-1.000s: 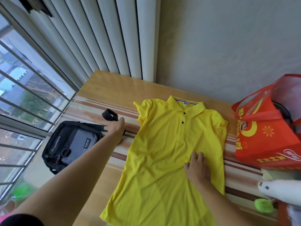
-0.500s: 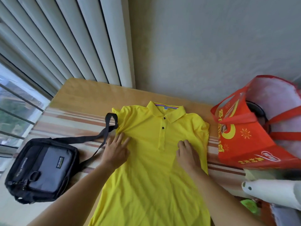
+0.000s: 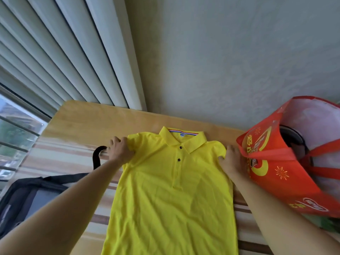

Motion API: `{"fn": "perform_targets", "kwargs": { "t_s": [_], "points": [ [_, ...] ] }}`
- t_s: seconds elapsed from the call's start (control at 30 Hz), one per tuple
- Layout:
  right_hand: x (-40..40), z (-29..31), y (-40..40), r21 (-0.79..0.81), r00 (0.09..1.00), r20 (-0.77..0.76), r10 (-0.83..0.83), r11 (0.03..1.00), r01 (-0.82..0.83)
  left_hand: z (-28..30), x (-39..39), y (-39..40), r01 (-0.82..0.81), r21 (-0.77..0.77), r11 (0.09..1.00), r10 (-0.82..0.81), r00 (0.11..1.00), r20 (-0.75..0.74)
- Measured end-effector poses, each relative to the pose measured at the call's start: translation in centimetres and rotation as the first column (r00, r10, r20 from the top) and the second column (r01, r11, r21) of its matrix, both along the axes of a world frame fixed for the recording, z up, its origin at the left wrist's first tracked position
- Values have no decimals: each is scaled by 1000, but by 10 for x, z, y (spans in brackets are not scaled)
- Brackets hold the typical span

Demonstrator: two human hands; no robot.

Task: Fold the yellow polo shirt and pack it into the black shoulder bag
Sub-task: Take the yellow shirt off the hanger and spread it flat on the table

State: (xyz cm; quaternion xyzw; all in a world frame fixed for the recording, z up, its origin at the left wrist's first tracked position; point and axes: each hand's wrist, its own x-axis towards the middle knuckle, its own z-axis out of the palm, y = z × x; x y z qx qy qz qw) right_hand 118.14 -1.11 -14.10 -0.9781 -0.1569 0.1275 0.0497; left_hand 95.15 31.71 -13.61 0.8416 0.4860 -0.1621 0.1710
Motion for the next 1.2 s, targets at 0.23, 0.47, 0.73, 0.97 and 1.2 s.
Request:
{"fn": "perform_targets", "kwargs": {
  "t_s": [0.23,0.47,0.73,0.97,1.2],
  "points": [
    [21,-4,3,-50,997,14,74,996,-73,10,14,35,162,-35,986,-152,969,194],
    [22,-24,-17,89,971,109,-215,974,206,20,0,59,381,292,877,-335,922,-195],
    [0,-6,17,-135,893,321,314,949,-284,2,17,23,425,479,768,-454,889,-59],
    [3,-4,35,34,990,76,117,992,-120,-18,43,-31,506,224,833,-541,829,139],
    [17,2,43,112,985,173,-17,994,-3,-35,42,-25,470,152,870,-490,859,148]
  ]
}}
